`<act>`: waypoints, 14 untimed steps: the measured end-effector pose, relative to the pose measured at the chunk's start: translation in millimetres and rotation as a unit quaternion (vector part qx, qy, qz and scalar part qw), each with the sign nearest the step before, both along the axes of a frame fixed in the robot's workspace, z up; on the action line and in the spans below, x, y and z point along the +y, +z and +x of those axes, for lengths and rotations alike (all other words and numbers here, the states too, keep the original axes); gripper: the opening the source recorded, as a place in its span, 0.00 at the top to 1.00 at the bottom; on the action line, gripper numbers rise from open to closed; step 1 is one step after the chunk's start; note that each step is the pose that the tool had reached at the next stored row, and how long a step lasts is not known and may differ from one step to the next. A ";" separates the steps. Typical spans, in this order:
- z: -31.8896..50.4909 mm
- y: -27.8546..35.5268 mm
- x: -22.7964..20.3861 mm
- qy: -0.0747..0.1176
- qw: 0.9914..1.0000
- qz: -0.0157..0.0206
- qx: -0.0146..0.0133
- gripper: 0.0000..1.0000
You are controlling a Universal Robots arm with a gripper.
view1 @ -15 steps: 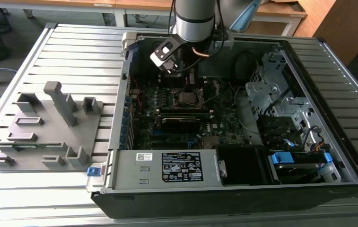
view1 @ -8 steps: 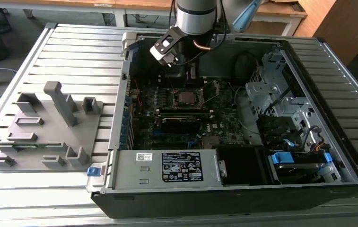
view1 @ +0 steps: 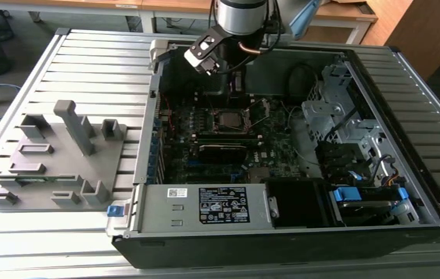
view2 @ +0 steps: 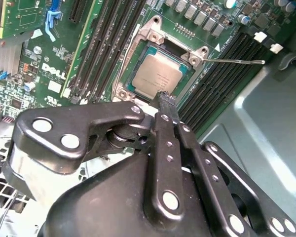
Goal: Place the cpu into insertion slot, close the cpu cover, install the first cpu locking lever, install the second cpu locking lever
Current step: 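Close the cpu cover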
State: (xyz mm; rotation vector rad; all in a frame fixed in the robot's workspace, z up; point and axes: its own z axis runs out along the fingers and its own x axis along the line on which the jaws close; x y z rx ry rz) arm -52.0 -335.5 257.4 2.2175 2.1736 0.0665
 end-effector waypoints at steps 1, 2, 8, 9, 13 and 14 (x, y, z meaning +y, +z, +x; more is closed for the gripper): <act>0.0 0.4 0.0 0.000 1.000 0.000 0.000 0.89; 0.0 0.3 0.0 0.000 1.000 0.000 0.000 0.89; 0.6 0.8 0.0 0.000 1.000 0.000 0.000 0.89; 0.6 0.8 0.0 0.000 1.000 0.000 0.000 0.89; 0.9 0.7 0.0 0.000 1.000 0.000 0.000 0.89; 0.9 0.7 0.0 0.000 1.000 0.000 0.000 0.89</act>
